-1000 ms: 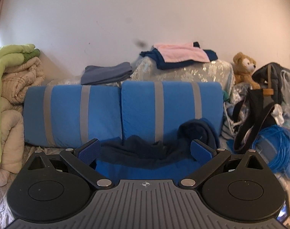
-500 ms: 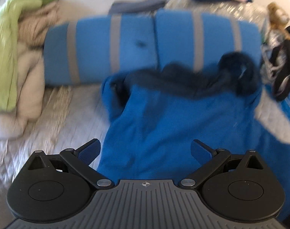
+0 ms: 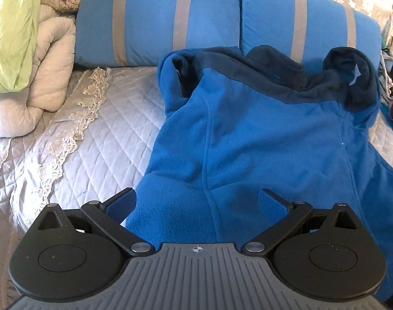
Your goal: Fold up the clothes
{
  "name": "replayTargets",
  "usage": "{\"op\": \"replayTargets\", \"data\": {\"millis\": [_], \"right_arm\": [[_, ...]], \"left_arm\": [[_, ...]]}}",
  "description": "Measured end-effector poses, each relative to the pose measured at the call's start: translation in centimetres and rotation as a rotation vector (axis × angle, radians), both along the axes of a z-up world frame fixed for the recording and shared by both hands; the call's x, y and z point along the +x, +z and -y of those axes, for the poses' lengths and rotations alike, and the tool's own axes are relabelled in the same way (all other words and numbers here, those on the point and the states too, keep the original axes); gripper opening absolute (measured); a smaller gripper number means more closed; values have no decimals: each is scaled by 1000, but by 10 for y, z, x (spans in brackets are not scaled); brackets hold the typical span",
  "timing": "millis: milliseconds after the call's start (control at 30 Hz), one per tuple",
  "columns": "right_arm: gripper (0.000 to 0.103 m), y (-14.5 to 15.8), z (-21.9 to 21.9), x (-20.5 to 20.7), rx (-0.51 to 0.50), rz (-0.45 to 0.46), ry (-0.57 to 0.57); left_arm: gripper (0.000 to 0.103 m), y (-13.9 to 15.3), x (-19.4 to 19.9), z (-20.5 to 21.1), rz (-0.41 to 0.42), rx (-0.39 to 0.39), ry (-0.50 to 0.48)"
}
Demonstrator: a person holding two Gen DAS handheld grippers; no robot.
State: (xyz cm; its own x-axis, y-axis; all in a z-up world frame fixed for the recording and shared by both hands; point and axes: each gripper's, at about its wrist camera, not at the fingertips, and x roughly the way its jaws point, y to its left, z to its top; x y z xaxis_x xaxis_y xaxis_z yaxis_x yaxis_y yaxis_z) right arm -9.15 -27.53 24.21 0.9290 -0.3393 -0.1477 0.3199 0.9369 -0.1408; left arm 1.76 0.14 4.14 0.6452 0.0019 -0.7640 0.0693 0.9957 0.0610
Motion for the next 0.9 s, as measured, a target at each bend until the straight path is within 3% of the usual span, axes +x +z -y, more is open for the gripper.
{"op": "replayTargets", "data": {"millis": [167, 567, 700, 833, 900], "right_arm": [[103, 12, -1, -5, 12, 46, 13], [103, -1, 0, 2, 13, 8, 19], [103, -23, 10, 9, 2, -35, 31], [103, -65, 33, 16, -5, -119, 79], [103, -86, 47, 14, 21, -151, 124]], "left_arm": [[103, -2, -1, 2, -1, -9, -5], [103, -2, -2, 2, 11, -38, 4], [103, 5, -8, -6, 114, -34, -12], [103, 16, -27, -20, 283, -48, -82], [103, 20, -35, -28, 328, -46, -113]]}}
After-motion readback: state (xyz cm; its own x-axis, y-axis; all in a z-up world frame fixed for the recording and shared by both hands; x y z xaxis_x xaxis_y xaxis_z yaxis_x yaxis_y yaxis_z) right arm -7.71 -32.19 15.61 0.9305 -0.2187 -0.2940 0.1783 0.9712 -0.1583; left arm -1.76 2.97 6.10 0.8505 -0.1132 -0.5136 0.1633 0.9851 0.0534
